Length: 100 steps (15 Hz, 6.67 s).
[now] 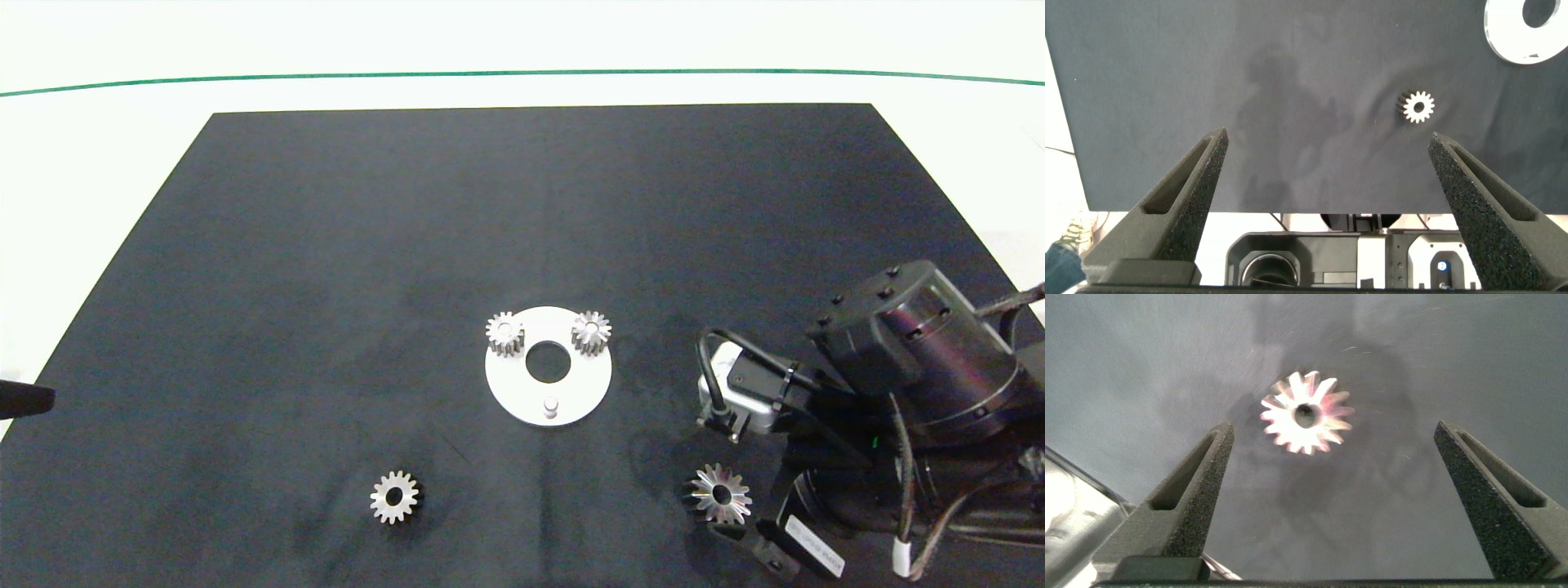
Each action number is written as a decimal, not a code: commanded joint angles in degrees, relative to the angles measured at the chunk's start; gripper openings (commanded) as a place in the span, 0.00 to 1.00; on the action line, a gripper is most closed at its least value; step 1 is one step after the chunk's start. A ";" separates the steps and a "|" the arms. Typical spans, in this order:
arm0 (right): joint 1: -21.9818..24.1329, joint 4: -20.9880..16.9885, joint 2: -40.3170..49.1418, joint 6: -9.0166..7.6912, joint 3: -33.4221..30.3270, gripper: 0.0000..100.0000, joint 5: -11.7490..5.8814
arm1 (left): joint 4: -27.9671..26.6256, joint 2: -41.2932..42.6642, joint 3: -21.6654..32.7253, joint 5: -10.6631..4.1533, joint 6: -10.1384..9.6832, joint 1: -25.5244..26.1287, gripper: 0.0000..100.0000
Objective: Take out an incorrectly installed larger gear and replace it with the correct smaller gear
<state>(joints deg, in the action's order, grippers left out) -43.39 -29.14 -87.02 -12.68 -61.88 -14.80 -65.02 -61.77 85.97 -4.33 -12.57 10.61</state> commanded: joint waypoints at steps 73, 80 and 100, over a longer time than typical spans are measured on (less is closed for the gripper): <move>26.69 -15.43 6.07 8.64 -17.66 1.00 -5.06 | 32.15 -35.96 -23.48 -20.11 -30.50 38.09 0.56; 26.69 -14.55 6.24 8.55 -16.69 1.00 -5.06 | 32.77 -35.61 -23.65 -20.19 -30.85 38.79 0.51; 27.57 -14.55 9.06 8.64 -15.11 1.00 -5.06 | 34.53 -36.49 -23.74 -20.55 -32.70 40.37 0.17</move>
<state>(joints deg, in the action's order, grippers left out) -15.93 -43.46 -78.64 -4.01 -77.40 -19.76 -30.34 -98.34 62.17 -24.66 -45.12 50.96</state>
